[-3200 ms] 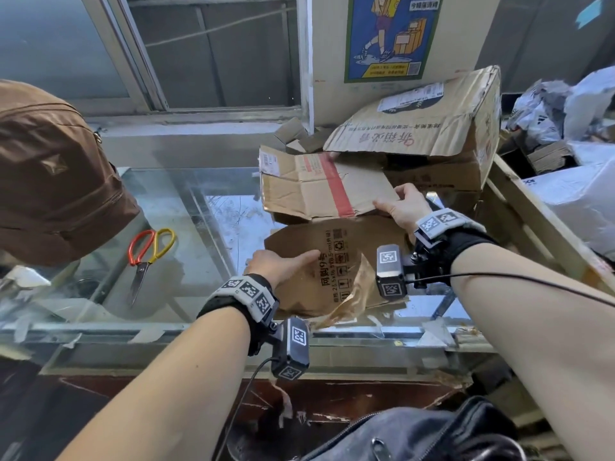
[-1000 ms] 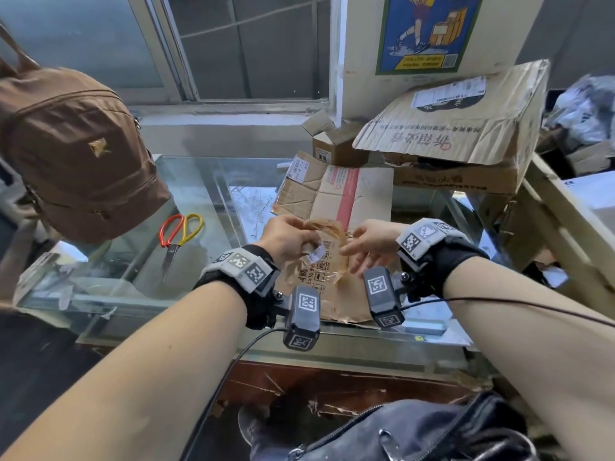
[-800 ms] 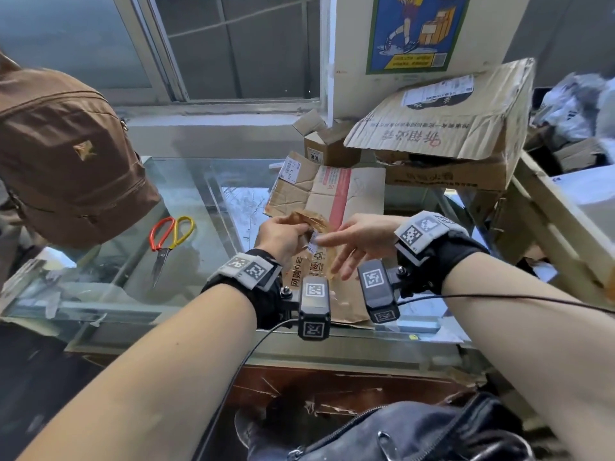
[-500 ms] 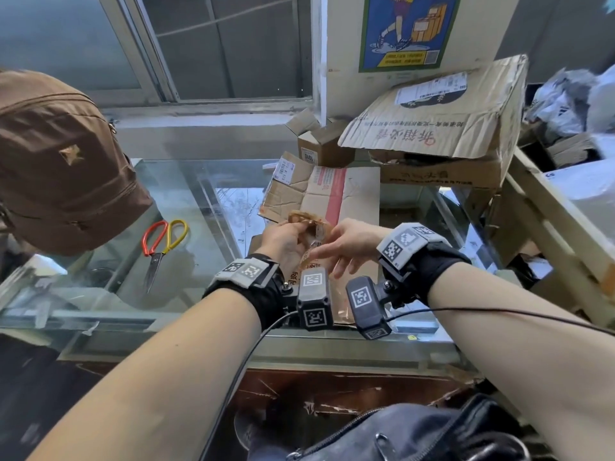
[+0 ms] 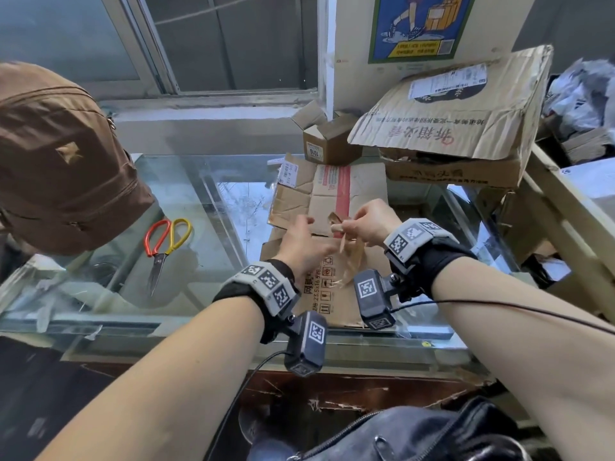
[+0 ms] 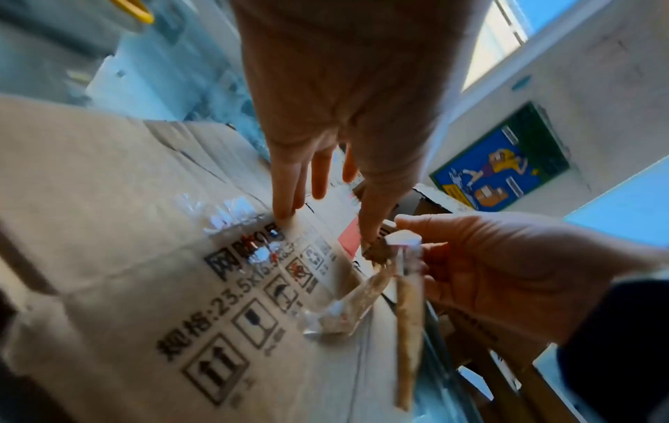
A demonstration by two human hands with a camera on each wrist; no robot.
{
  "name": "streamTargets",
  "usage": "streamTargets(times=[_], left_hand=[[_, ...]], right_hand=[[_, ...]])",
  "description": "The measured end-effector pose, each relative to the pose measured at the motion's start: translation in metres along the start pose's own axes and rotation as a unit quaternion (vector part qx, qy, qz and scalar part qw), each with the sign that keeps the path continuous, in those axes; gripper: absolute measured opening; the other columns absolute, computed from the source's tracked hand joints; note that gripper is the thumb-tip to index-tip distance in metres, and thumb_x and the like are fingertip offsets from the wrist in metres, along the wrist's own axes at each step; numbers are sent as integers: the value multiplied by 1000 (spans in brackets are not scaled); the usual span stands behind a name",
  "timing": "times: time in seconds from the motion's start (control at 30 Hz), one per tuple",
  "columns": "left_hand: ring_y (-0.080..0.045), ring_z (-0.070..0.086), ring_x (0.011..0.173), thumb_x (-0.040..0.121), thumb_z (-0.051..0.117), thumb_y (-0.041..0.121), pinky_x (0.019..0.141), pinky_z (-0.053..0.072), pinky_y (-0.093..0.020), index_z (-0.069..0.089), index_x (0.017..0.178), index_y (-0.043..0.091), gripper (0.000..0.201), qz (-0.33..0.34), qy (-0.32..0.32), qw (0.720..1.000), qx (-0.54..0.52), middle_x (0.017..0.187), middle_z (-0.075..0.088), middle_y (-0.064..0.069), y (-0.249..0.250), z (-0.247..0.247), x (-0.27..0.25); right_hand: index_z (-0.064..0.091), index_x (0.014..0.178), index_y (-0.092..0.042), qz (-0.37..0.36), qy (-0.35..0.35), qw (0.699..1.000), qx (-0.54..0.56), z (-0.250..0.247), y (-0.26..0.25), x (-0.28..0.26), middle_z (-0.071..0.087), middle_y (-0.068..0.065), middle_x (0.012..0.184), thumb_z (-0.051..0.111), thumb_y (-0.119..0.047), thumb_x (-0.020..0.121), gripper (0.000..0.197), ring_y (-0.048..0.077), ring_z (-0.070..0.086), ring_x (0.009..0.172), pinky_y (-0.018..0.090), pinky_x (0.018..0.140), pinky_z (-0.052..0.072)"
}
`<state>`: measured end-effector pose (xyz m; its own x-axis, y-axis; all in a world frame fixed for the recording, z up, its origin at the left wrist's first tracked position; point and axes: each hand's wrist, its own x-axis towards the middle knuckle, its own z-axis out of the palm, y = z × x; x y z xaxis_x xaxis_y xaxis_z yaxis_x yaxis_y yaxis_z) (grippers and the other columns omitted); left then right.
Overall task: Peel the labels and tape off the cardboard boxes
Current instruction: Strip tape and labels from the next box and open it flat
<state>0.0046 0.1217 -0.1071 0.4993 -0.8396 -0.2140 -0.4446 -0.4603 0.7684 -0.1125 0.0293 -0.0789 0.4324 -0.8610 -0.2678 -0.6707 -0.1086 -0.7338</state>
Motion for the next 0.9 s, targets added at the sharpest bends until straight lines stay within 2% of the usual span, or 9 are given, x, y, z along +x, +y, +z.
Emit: streamTargets(times=[0.13,0.23,0.33,0.43,0.53,0.67,0.73,0.8,0.9], left_hand=[[-26,39,135,80,77,24,111,33,-36,23,151,27,88,79,-92,982,143,149,34,-11,0,3,0],[-25,25,144,88,66,22,119,22,-41,24,151,31,77,137,-147,957,211,158,20,-4,6,2,2],[-18,15,147,95,55,27,120,9,-34,23,153,24,66,186,-211,916,285,161,16,-1,12,6,4],[-22,5,149,98,47,41,121,3,-36,12,154,25,69,145,-257,893,339,163,5,-2,11,12,9],[-34,-7,148,92,44,62,120,1,-45,5,154,34,79,94,-278,879,376,162,-7,-4,8,14,10],[-36,-6,148,85,50,69,119,6,-52,1,152,43,87,90,-292,844,440,162,-12,-4,2,12,14],[-36,-5,148,83,52,70,118,7,-54,0,151,43,90,74,-301,832,460,162,-12,-2,7,12,17],[-36,-3,148,84,52,70,117,8,-54,0,151,44,89,62,-309,822,474,162,-11,-3,16,12,16],[-35,4,148,85,54,64,117,12,-52,10,150,46,80,50,-304,848,431,162,-3,-4,17,11,17]], right_hand=[[60,77,-8,30,-37,999,-9,-1,6,5,70,16,87,73,-23,82,20,26,69,81,38,79,58],[59,75,-9,23,-42,998,-43,3,11,8,69,15,85,74,-19,81,19,29,69,85,43,81,57],[62,73,-9,21,-33,995,-87,8,19,13,67,11,76,72,-12,81,13,29,69,83,43,81,57],[68,81,-5,27,-52,990,-127,13,26,19,65,10,75,73,-12,80,9,24,64,72,35,73,55],[65,73,-9,34,-66,985,-158,17,31,21,62,6,69,74,-15,79,13,19,57,64,26,58,47],[72,88,-4,52,-140,979,-139,12,34,23,67,8,79,73,-7,79,10,19,60,71,31,70,53],[74,94,-7,71,-168,978,-97,5,38,23,65,9,77,74,-10,80,15,19,56,67,31,65,50],[76,88,-8,109,-156,981,-25,-1,44,22,59,12,75,78,-15,77,13,20,49,63,33,64,46],[72,89,1,158,-101,979,73,-10,55,19,47,10,71,80,-20,74,27,16,38,55,35,64,43]])
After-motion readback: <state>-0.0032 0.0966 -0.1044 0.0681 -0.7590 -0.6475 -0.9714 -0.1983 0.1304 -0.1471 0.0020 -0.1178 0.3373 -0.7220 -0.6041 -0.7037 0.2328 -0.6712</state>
